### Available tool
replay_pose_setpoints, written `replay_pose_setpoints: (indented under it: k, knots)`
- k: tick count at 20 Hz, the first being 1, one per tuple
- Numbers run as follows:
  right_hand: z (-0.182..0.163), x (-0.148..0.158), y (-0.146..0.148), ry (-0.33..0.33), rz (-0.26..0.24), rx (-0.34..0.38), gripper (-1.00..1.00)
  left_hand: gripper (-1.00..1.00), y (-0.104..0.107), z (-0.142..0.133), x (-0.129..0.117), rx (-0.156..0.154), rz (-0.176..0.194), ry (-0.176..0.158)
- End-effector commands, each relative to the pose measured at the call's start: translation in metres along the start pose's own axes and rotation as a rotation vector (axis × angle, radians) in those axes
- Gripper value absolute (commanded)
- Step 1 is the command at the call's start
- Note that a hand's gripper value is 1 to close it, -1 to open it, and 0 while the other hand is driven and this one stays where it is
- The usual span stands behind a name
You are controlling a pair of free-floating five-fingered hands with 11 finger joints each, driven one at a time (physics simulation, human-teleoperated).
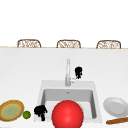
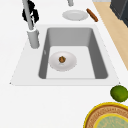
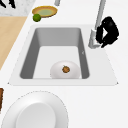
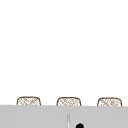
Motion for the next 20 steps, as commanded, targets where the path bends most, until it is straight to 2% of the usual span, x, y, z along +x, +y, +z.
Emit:
replay_pose_setpoints:
  k: [1,3,5,12,20]
  knots:
    - [0.01,0.017,-0.023,-0.043,-0.003,0.01,1.0,0.0,0.0,0.0,0.0,0.0,0.0,0.0]
    - [0.011,0.023,-0.025,-0.006,0.031,0.025,1.0,0.0,0.0,0.0,0.0,0.0,0.0,0.0]
    - [0.01,0.026,-0.02,0.019,0.087,0.04,1.0,0.0,0.0,0.0,0.0,0.0,0.0,0.0]
    - [0.009,0.045,-0.019,0.141,0.21,0.023,1.0,0.0,0.0,0.0,0.0,0.0,0.0,0.0]
    - [0.005,0.07,-0.015,0.307,0.396,0.021,1.0,0.0,0.0,0.0,0.0,0.0,0.0,0.0]
